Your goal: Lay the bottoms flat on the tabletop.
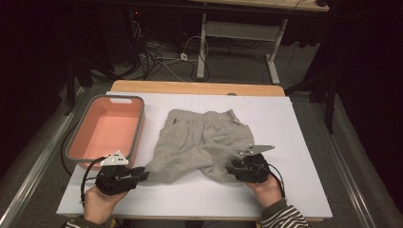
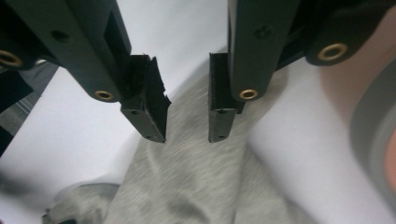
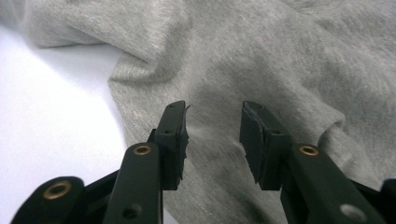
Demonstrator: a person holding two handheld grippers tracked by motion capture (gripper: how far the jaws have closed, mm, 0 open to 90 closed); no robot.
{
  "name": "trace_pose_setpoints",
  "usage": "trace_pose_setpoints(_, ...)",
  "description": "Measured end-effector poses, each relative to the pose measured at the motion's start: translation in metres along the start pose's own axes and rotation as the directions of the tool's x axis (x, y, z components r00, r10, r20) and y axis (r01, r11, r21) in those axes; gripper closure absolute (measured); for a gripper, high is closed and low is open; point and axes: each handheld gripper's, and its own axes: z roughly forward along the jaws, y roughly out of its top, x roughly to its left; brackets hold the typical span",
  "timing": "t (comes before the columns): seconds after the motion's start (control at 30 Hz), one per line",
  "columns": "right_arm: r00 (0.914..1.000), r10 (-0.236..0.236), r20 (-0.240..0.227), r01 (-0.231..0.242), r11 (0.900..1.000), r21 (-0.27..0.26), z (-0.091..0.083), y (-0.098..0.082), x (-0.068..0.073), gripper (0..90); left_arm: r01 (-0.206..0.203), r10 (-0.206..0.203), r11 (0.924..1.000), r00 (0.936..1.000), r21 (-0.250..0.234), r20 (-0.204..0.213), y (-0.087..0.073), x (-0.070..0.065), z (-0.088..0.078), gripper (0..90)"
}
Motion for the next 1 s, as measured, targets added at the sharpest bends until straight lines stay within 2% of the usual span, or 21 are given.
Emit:
trace_pose_setpoints(0.2, 0.9998, -0.019, -0.009, 0.019, 1.0, 0.0, 0.002, 0.003, 0.009, 64.0, -0.056, 0.055, 0.9982, 0.9976, 0.02, 0.041, 0.015, -0.017, 0.021, 61.3)
trace_pose_setpoints(0.4, 0.9986, -0.044, -0.03, 0.045, 0.999, 0.01, 0.008, 0.007, 0.022, 64.8, -0.083, 0.079, 0.9943, 0.9945, 0.066, 0.069, 0.026, -0.03, 0.05, 56.2)
trace_pose_setpoints(0.57, 0.9967, -0.069, -0.042, 0.07, 0.997, 0.024, 0.015, 0.011, 0.034, 64.3, -0.068, 0.063, 0.9949, 0.9963, 0.075, 0.059, 0.032, -0.032, 0.069, 50.3)
trace_pose_setpoints(0.7, 0.9958, -0.075, -0.052, 0.077, 0.997, 0.03, 0.021, 0.014, 0.042, 63.1, -0.054, 0.053, 0.9949, 0.9983, 0.085, 0.024, 0.037, -0.028, 0.084, 49.0)
trace_pose_setpoints(0.77, 0.9952, -0.082, -0.054, 0.084, 0.996, 0.039, 0.025, 0.015, 0.046, 62.5, -0.026, 0.024, 0.9958, 0.9994, 0.087, 0.024, 0.04, -0.022, 0.09, 49.2)
trace_pose_setpoints(0.87, 0.9939, -0.099, -0.047, 0.102, 0.993, 0.052, 0.031, 0.016, 0.049, 62.0, -0.006, 0.005, 0.996, 0.9999, 0.089, 0.012, 0.042, -0.018, 0.097, 50.0)
trace_pose_setpoints(1.0, 0.9933, -0.111, -0.032, 0.113, 0.991, 0.077, 0.039, 0.018, 0.05, 62.2, -0.013, 0.012, 0.9935, 0.9999, 0.113, 0.007, 0.044, -0.015, 0.108, 55.5)
